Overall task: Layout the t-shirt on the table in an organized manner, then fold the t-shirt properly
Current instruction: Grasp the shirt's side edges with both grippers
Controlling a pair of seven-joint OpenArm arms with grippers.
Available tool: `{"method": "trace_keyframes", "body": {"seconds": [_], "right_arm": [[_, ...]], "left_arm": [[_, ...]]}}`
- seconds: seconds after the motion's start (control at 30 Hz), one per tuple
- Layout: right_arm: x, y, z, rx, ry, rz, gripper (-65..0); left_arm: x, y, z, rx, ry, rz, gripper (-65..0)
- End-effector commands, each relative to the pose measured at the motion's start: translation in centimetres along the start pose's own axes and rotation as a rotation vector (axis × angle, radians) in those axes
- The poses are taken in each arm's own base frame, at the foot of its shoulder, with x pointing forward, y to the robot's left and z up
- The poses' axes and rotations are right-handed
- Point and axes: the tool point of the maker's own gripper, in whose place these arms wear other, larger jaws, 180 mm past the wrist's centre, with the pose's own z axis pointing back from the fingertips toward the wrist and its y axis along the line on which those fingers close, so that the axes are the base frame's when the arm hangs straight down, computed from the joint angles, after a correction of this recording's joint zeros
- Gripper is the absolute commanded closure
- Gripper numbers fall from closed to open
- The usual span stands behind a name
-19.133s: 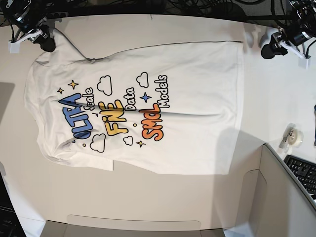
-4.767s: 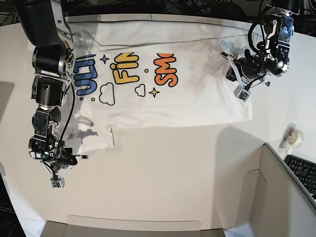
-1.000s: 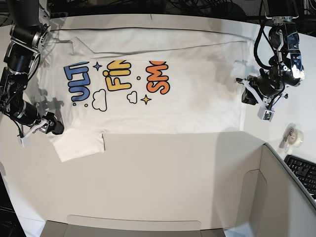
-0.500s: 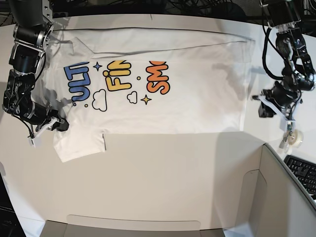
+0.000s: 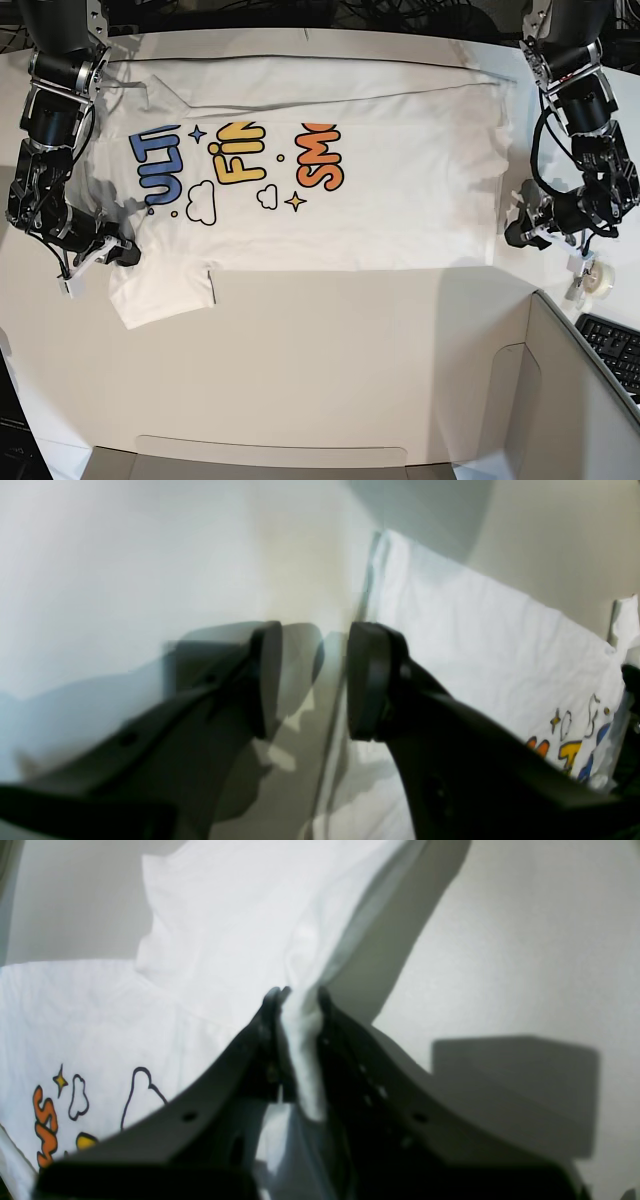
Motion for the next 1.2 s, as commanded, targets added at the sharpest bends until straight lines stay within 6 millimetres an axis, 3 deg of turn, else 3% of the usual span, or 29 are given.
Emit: {"method": "trace_keyframes", "body": {"seconds": [0.0,0.5,0.63,0.7,0.8,0.97,1.17], "right_arm": [[-0.9,-0.4,0.1,-0.021,0.059,0.029,-1.7],[-1.7,0.0,-0.3,-0.011,0.071,0.021,-1.7],[-1.9,0.6,-0.9,0.005,0.072,0.016,-1.7],[-2.0,0.8,-1.0,0.008,0.073,0.014,-1.7],[-2.3,1.4,-1.5,0.022,0.076,0.01,-1.7],[-1.8,1.6,-1.6,0.027,0.053,0.011,-1.7],[-0.1,1.7,-0.9,0.016,0.017,0.053,-1.7]], "left_arm": [[2.2,-0.8,0.7,-0.016,-0.054,-0.031,-22.0],[0.7,-5.2,-2.9,-0.103,-0.006,-0.05,-22.0],[1.7,-5.9,-3.0,-0.117,-0.042,-0.054,-21.5],[1.7,-5.9,-3.0,-0.117,-0.042,-0.054,-17.6],[1.8,-6.0,-3.0,-0.118,-0.043,-0.055,0.0],[1.7,-6.8,-3.2,-0.114,-0.02,-0.109,0.0],[3.5,-8.6,-1.3,-0.112,-0.057,-0.216,-0.1]]}}
